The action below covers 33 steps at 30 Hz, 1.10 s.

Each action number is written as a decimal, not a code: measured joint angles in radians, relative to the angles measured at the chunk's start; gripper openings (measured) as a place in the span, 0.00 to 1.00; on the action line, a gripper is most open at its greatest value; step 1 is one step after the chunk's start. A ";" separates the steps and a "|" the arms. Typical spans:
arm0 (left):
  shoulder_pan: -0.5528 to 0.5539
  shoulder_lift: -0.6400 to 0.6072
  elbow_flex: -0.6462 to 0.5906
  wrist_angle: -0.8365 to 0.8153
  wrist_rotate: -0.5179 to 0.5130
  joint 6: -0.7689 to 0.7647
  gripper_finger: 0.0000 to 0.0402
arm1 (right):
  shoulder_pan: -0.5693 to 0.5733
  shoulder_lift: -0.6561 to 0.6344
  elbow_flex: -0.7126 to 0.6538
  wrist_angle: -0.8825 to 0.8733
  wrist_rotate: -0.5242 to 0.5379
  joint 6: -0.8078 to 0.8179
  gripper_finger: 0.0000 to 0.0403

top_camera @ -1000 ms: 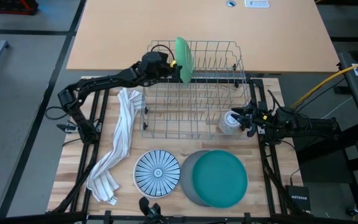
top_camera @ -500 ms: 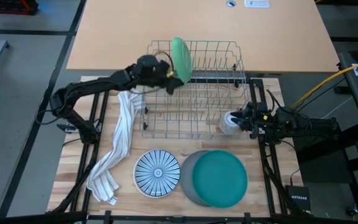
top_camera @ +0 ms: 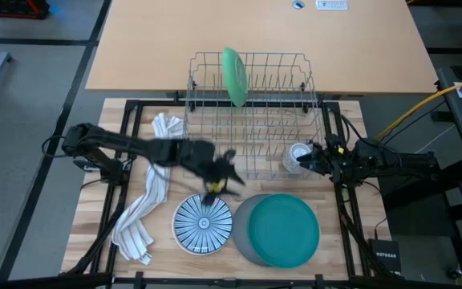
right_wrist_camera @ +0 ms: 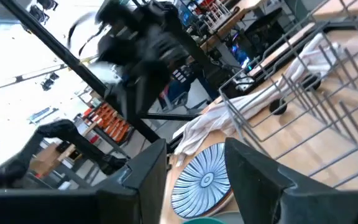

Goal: Sort dishes
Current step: Put the blue plate into the dish rack

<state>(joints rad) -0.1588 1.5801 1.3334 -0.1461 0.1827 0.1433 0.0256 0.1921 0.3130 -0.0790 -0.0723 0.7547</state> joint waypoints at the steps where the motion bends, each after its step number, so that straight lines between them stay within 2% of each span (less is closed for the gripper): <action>1: -0.035 0.006 0.000 0.007 -0.037 0.062 0.41 | 0.000 0.000 0.000 0.000 0.000 0.009 0.41; 6: -0.158 0.071 0.000 0.028 -0.248 0.336 0.41 | 0.000 0.000 0.000 0.003 0.032 0.088 0.41; 8: -0.170 0.110 0.000 0.035 -0.273 0.363 0.41 | 0.000 0.000 0.000 0.002 0.059 0.114 0.41; 13: -0.169 0.199 0.000 0.028 -0.273 0.334 0.41 | 0.000 0.000 0.000 0.002 0.098 0.137 0.41; 20: -0.170 0.279 0.021 0.027 -0.202 0.351 0.41 | 0.000 0.000 0.000 0.002 0.098 0.138 0.41; 33: -0.175 0.417 0.124 0.021 -0.156 0.544 0.41 | 0.000 0.000 0.000 0.001 0.099 0.138 0.41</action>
<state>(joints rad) -0.3340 1.9966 1.4570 -0.1248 0.0264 0.6875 0.0255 0.1921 0.3130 -0.0776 0.0265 0.8932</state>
